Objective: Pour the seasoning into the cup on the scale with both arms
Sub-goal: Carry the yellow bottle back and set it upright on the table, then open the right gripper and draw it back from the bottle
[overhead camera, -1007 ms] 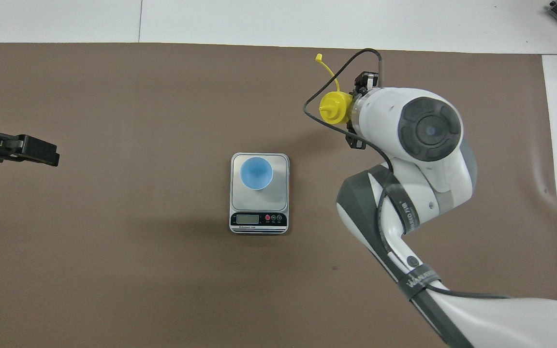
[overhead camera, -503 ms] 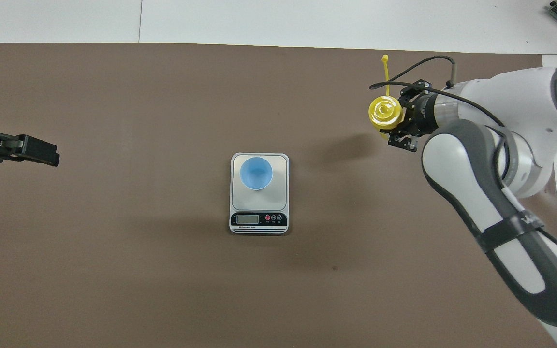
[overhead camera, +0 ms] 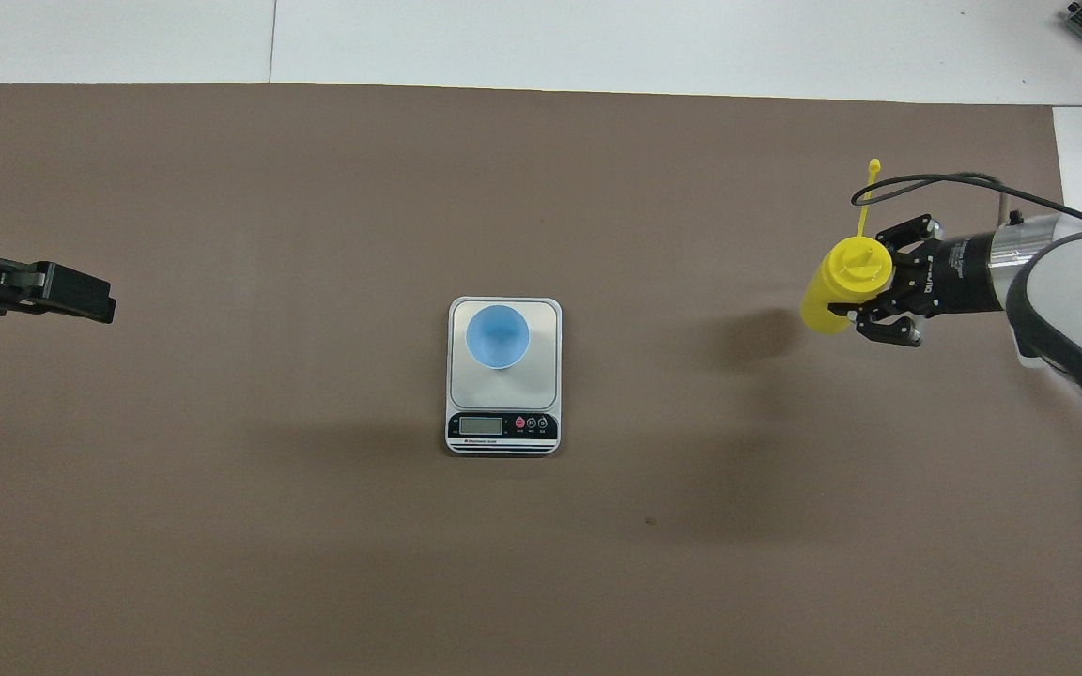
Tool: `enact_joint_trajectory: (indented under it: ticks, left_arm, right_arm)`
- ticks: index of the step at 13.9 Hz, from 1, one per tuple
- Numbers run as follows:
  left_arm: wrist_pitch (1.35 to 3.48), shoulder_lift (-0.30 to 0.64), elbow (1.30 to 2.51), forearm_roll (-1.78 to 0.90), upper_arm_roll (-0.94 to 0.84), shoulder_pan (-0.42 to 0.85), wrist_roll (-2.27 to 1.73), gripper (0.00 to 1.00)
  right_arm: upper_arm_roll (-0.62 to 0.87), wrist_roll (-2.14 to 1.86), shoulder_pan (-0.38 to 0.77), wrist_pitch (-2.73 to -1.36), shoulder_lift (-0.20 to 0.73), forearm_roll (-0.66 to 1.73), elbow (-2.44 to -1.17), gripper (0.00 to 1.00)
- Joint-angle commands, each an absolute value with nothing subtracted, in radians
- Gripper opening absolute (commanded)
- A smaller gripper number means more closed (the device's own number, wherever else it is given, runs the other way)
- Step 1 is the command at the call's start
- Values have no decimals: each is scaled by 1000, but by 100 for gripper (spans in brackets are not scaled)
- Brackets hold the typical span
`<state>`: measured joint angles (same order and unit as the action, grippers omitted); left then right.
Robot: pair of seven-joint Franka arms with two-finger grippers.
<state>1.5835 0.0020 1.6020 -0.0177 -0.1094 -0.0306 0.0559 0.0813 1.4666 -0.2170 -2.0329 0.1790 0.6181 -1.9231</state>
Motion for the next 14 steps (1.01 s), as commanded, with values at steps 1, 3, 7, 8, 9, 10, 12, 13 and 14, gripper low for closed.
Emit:
enact_joint_trajectory:
  ticks: [1, 3, 7, 8, 9, 10, 12, 13, 14]
  left_arm:
    - [1582, -15, 1620, -9, -115, -38, 67, 100]
    - [1582, -15, 1620, -9, -115, -38, 67, 100]
    - [1582, -15, 1620, -9, -115, -38, 67, 100]
    - [1583, -15, 1620, -9, -115, -38, 67, 100]
    - [1583, -15, 1621, -9, -115, -38, 67, 100]
    - [1583, -17, 1624, -9, -115, -38, 67, 100]
    - [1583, -20, 1626, -9, -115, -37, 67, 100]
    - [1583, -20, 1626, -9, -115, -37, 67, 100]
    - [1583, -20, 1626, -9, -115, -37, 67, 100]
  right_arm:
    - [97, 1329, -277, -2022, 124, 676, -2018, 0]
    - [95, 1186, -311, -2022, 126, 719, -2068, 0]
    - [89, 1106, -315, -2037, 114, 703, -2102, 99]
    - [89, 1065, -314, -2040, 114, 692, -2102, 100]
    - [89, 1049, -319, -2042, 115, 689, -2099, 100]
    - [86, 1046, -324, -2043, 117, 684, -2092, 100]
    - [83, 1046, -348, -2045, 118, 651, -2082, 100]
    - [83, 1046, -359, -2045, 118, 625, -2071, 100]
    - [83, 1042, -370, -2045, 120, 591, -2065, 100]
